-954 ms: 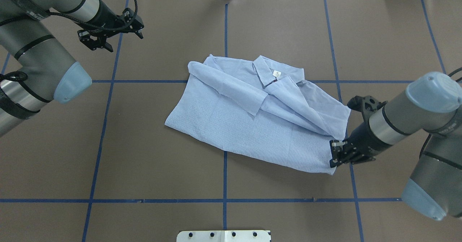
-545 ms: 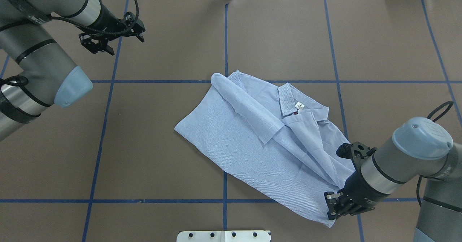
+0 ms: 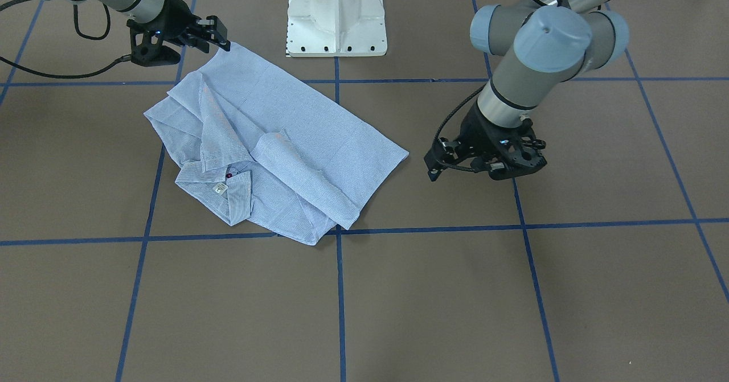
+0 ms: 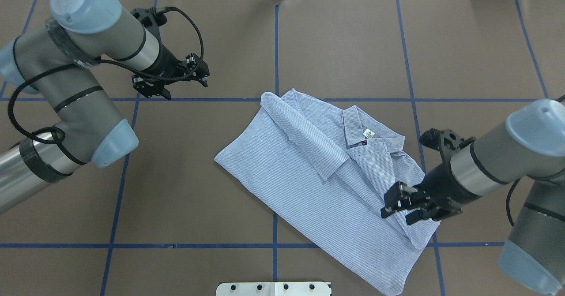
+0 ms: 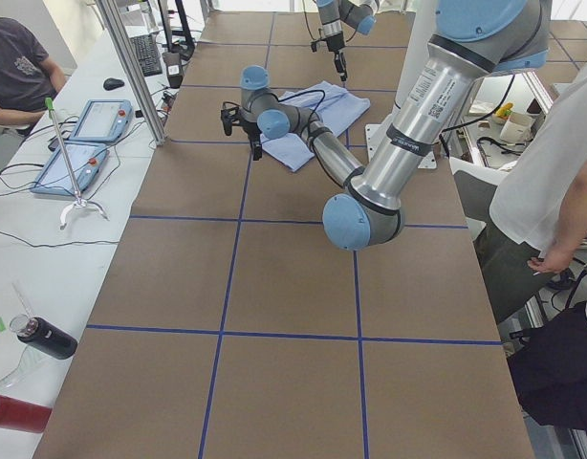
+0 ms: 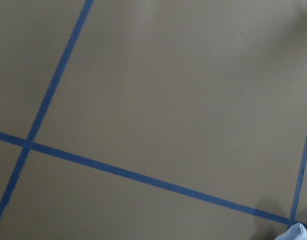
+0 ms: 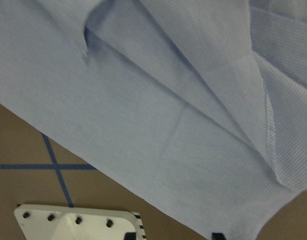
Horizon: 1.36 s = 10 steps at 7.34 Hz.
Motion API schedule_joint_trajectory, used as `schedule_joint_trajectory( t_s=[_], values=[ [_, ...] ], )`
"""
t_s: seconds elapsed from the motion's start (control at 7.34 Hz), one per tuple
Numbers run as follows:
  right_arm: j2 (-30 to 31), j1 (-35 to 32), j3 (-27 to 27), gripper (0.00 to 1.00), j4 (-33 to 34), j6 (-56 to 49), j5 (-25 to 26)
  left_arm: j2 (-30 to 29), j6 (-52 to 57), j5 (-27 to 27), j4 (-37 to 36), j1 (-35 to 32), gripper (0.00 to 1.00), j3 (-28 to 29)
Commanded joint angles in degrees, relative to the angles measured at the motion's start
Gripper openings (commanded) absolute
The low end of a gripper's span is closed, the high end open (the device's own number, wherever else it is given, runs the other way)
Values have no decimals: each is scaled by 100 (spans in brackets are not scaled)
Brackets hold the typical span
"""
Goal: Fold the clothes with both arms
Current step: 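Drag the folded shirt toward the robot with the right gripper, then move the left gripper to the shirt edge while the right gripper moves near the collar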
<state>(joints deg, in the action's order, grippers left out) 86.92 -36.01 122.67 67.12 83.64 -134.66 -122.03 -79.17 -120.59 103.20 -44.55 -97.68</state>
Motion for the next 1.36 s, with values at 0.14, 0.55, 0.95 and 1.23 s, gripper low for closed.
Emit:
schedule_joint_trajectory(
  t_s=[0.14,0.55,0.95,1.23],
  values=[
    [-465,-643,-50,100,3,-23,54,-13,-1126,166,482,763,94,256],
    [-527,-644,-94,100,3,-23,177,-180,-1522,491,526,1079,86,714],
    [-544,-644,-164,100,-6,-14,168,-295,-1637,667,517,1281,82,1023],
    [-536,-644,-164,100,-6,-14,177,-286,-1637,703,474,1300,78,1023]
  ],
)
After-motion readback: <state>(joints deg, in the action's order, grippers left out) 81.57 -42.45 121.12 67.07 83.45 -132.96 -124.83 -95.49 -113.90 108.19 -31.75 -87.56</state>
